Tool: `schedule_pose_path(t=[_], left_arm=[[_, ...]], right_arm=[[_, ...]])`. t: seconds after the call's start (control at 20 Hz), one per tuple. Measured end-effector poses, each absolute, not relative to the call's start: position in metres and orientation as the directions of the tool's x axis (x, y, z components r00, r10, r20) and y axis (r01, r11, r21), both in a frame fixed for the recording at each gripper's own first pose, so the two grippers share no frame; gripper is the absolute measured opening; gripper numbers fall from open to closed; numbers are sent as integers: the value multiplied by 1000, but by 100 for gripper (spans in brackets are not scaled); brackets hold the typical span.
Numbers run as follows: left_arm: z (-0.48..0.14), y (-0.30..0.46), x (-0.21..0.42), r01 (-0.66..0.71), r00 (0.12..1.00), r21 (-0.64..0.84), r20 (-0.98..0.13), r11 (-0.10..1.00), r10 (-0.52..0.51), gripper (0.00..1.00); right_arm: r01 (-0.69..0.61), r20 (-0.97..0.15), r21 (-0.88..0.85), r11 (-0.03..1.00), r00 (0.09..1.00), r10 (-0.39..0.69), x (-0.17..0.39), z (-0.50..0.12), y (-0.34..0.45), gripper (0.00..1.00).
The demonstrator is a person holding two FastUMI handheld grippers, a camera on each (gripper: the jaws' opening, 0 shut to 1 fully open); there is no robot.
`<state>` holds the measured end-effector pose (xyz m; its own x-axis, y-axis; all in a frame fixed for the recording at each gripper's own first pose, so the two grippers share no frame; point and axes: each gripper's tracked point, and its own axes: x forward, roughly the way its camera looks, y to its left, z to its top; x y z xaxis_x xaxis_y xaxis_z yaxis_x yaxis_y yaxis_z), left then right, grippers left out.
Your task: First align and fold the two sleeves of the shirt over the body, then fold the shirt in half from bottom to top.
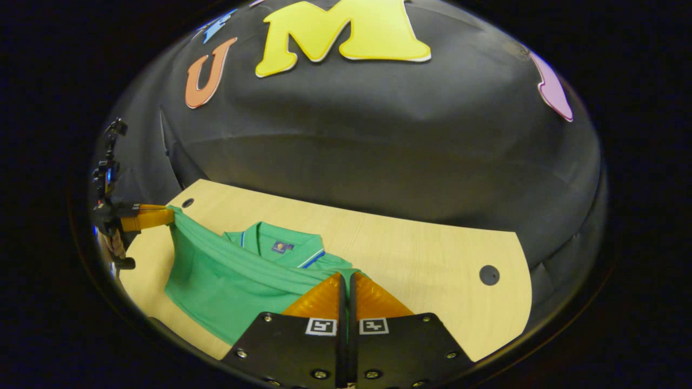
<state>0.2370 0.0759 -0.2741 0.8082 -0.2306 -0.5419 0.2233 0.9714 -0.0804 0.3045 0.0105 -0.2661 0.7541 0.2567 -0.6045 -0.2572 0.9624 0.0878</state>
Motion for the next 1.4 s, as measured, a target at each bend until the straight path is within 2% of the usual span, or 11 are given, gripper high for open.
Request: schedule_pose_path(t=[0.4,0.45,0.5,0.6,0.65,0.7,0.75,0.8,0.95,1.05,1.4], left_arm=[[-326,75,277,200,821,-26,-541,980,-182,4],[-332,74,279,189,822,-23,-544,982,-171,11],[-337,74,280,179,819,-15,-552,984,-157,4],[-347,72,277,168,807,-15,-573,986,-146,8],[-349,74,276,157,804,-17,-578,988,-138,13],[-350,75,276,143,806,-23,-577,989,-130,15],[-346,77,273,127,810,-24,-574,992,-118,23],[-344,78,273,119,812,-33,-571,992,-116,30],[-326,85,263,79,826,-37,-558,996,-86,100],[-310,91,257,49,838,-29,-542,998,-57,100],[-193,100,204,-25,910,-49,-415,998,2,100]], right_arm=[[-230,-630,56,972,747,213,334,-317,18,1],[-219,-635,48,974,746,199,337,-322,18,1],[-215,-641,45,976,743,194,337,-327,18,1],[-204,-656,27,979,735,172,338,-334,17,5],[-201,-660,24,979,732,166,337,-334,16,11],[-192,-660,21,981,735,158,336,-334,13,22],[-177,-653,12,984,744,142,338,-330,8,32],[-158,-643,7,987,755,125,339,-324,4,38],[-119,-622,-1,993,778,92,336,-306,-9,82],[-92,-604,-4,996,793,71,327,-290,-15,88],[-94,-460,-8,996,884,79,258,-183,-15,88]])
